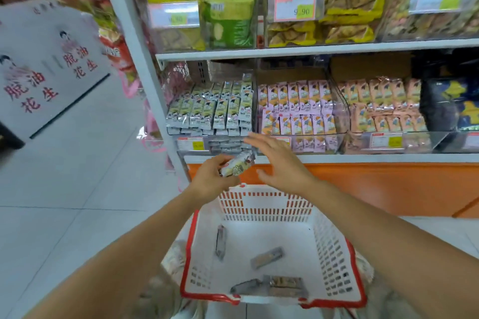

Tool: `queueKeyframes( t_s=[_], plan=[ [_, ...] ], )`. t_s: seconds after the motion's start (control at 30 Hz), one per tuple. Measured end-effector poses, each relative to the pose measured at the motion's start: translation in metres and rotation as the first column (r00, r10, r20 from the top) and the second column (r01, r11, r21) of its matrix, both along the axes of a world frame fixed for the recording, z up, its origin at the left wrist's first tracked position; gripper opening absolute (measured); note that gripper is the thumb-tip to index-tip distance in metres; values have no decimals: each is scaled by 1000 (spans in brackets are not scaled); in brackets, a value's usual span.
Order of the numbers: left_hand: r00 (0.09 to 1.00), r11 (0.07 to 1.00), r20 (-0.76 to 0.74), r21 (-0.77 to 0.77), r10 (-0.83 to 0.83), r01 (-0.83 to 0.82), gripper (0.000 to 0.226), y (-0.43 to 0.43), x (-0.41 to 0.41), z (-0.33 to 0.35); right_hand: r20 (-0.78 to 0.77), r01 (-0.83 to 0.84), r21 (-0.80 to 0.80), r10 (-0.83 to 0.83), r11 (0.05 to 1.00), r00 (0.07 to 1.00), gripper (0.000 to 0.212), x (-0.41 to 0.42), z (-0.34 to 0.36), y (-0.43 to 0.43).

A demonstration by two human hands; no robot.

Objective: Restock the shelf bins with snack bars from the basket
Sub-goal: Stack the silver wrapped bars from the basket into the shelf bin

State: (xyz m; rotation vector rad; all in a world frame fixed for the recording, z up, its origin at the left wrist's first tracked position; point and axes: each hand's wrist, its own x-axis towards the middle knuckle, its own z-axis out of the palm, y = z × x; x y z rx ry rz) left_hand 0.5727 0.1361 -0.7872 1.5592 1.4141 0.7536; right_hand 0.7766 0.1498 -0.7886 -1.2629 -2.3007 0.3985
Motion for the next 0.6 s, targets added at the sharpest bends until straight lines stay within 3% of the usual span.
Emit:
queueKeyframes(
  t_s=[0.07, 0.17, 0.27, 0.3, 0.47, 0.6],
  plan=[
    [1000, 1000, 30, -31, -3, 4, 49, 4, -9, 20, 61, -65, 10, 64, 998, 996, 58, -9, 14, 4],
    [986, 996, 142, -20, 84, -82, 54, 8, -21, 45, 88, -10, 69, 4, 998, 996, 44, -22, 32, 12],
    [845, 949, 432, -111, 315, -296, 55, 19, -25, 56, -44, 97, 137, -91, 986, 995, 41, -36, 44, 20],
    [817, 941, 467, -131, 337, -314, 53, 24, -24, 59, -101, 132, 149, -118, 980, 988, 39, -41, 48, 24],
    [795, 969, 554, -146, 247, -200, 17, 42, -3, 66, -193, 206, 171, -172, 964, 966, 43, -63, 58, 41],
    [860, 955, 421, -62, 289, -290, 15, 74, -1, 75, -111, 177, 118, -165, 977, 980, 51, -52, 54, 60]
  ],
)
